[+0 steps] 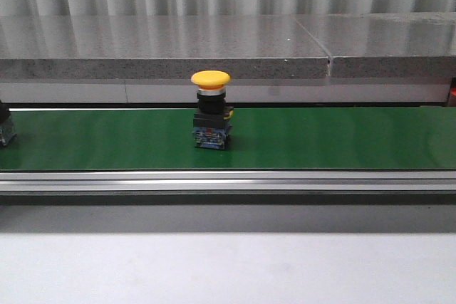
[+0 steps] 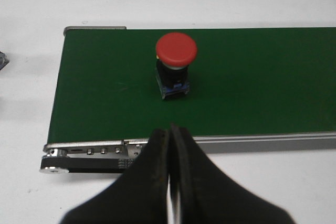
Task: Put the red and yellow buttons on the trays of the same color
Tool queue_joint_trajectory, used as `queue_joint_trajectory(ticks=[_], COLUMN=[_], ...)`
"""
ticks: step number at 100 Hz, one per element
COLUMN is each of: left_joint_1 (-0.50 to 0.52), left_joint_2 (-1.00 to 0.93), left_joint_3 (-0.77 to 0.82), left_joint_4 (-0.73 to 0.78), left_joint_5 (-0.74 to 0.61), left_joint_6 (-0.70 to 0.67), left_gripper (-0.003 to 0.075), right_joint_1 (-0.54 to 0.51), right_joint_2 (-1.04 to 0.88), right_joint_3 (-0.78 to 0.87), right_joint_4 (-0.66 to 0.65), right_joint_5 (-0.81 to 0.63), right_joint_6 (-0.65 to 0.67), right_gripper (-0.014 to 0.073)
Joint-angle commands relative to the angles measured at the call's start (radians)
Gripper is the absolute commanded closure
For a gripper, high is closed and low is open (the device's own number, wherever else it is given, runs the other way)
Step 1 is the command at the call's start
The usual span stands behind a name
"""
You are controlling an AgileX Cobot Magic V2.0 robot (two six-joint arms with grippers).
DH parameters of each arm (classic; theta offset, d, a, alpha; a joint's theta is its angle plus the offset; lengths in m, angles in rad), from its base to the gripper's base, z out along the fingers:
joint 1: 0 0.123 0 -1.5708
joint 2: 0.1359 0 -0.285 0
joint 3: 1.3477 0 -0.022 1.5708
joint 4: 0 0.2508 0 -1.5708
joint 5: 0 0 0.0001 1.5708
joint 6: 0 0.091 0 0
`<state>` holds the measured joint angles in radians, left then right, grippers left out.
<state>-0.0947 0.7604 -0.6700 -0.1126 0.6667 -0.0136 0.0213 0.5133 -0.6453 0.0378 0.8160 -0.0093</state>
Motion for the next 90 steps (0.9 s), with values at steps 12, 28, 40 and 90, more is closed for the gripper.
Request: queue_joint_trajectory(ticks=[12,28,40,90], left_joint_1=[-0.009,-0.009,-0.009,-0.009], left_joint_2=[-0.102,-0.136,-0.138,-0.138], left_joint_3=[0.038,0.061,0.061,0.061], left_joint_4=[-0.039,-0.047,-0.047,-0.047], left_joint_5=[-0.065,-0.076,-0.073,-0.067], left_joint_6=[0.000,0.000,0.000,0.000], left_gripper=[0.0740,0.0740,0.0740,0.0740], right_joint_1=[-0.001,-0.001,-0.001,-0.001], right_joint_2=[0.003,0.003,0.003,0.003], right_joint_3=[-0.023,-0.023,-0.023,-0.023], right_joint_4=[0.000,0.000,0.000,0.000], right_joint_5=[-0.060,-0.060,-0.060,-0.060], right_joint_6=[-0.010,-0.010,-0.010,-0.010], right_gripper=[0.0660,0.0660,0.0660,0.0660])
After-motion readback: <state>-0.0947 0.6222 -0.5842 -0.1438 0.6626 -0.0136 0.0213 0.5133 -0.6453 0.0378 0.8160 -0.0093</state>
